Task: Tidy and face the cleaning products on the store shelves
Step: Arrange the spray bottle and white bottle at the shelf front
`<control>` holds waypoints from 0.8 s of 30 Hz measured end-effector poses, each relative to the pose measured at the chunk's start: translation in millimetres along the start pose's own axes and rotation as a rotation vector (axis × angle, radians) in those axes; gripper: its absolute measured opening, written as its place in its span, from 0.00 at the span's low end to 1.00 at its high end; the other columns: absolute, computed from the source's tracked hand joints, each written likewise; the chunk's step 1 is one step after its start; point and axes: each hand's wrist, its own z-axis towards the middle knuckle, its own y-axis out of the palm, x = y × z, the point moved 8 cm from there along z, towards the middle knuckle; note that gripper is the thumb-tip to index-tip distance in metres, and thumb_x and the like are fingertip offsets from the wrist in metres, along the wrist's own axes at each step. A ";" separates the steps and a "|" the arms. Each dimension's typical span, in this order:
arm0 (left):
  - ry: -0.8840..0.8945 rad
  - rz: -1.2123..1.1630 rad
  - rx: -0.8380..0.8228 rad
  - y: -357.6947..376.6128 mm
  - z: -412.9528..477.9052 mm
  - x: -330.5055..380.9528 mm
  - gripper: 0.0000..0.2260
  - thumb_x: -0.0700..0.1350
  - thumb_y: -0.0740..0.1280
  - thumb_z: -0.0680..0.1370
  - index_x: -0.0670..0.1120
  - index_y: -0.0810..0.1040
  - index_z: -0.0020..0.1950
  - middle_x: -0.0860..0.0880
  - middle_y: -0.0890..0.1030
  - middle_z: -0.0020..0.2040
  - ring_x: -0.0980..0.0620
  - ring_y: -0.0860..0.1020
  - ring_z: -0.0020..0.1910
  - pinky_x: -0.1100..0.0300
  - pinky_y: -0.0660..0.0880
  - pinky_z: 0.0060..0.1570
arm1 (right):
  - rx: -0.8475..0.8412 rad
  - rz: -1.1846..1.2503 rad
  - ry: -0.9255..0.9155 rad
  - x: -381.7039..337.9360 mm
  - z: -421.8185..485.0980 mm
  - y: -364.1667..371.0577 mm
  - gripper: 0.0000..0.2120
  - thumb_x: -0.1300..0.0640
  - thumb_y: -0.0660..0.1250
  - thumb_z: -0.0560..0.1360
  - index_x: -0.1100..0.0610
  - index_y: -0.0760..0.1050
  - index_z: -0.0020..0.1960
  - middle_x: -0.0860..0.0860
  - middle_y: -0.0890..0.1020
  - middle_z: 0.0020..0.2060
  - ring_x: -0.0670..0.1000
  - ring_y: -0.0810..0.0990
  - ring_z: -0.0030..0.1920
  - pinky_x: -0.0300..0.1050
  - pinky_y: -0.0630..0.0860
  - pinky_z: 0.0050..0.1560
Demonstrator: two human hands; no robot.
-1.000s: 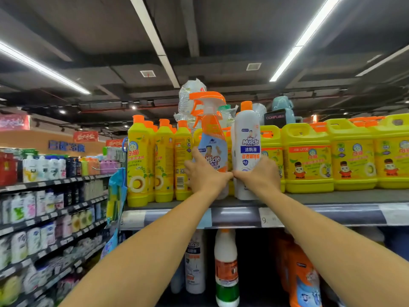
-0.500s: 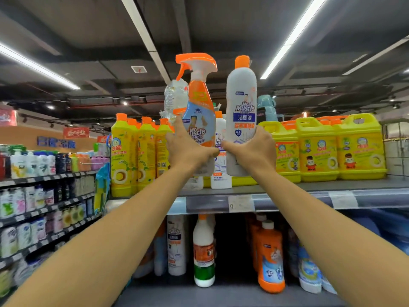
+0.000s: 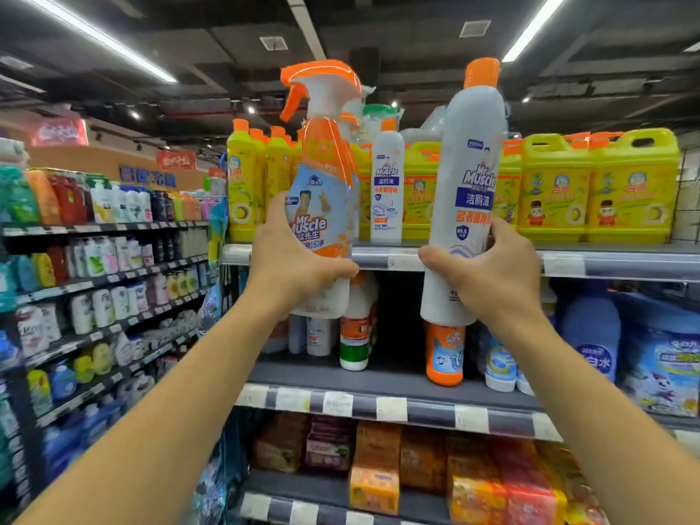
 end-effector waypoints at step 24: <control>-0.603 0.192 -0.058 -16.9 -210.2 -168.9 0.42 0.48 0.83 0.51 0.54 0.67 0.61 0.53 0.79 0.48 0.57 0.80 0.42 0.63 0.78 0.33 | -0.502 -0.088 0.362 100.9 -200.9 54.5 0.22 0.41 0.78 0.57 0.42 0.73 0.45 0.39 0.80 0.41 0.38 0.79 0.38 0.30 0.71 0.32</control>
